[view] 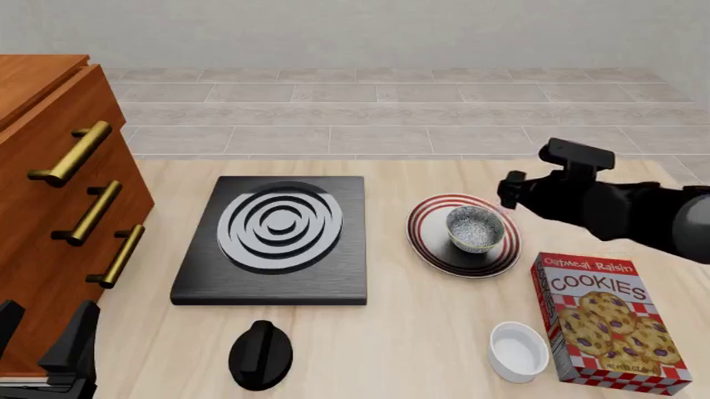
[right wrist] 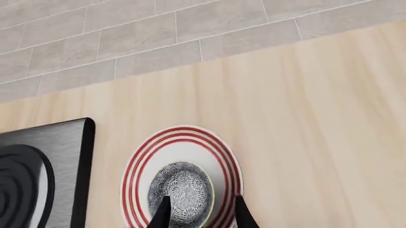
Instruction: Pick the akita bowl next to the ramekin and place it on the plate.
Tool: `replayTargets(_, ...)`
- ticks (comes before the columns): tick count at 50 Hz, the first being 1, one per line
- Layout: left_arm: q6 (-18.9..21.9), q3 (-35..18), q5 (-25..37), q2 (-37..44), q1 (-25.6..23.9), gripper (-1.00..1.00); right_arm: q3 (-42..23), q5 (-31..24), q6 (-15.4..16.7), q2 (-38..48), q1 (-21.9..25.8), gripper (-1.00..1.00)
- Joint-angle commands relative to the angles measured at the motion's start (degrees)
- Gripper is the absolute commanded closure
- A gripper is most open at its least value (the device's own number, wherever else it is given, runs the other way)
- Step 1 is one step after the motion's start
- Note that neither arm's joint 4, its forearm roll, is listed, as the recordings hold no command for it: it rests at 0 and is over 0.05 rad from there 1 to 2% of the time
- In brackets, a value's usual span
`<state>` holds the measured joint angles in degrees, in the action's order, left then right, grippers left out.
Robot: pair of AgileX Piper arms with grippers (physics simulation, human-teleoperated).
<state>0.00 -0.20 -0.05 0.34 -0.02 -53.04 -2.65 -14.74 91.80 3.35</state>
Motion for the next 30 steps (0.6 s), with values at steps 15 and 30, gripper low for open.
replayTargets(15, 0.0, 0.0, 0.0, 0.0, 0.0, -1.00, 3.3, -1.2, -0.9, -7.4, -1.6, -1.00)
replayTargets(30, 0.0, 0.0, 0.0, 0.0, 0.0, -1.00, 4.2, -2.0, -1.1, -10.1, -2.0, -1.00)
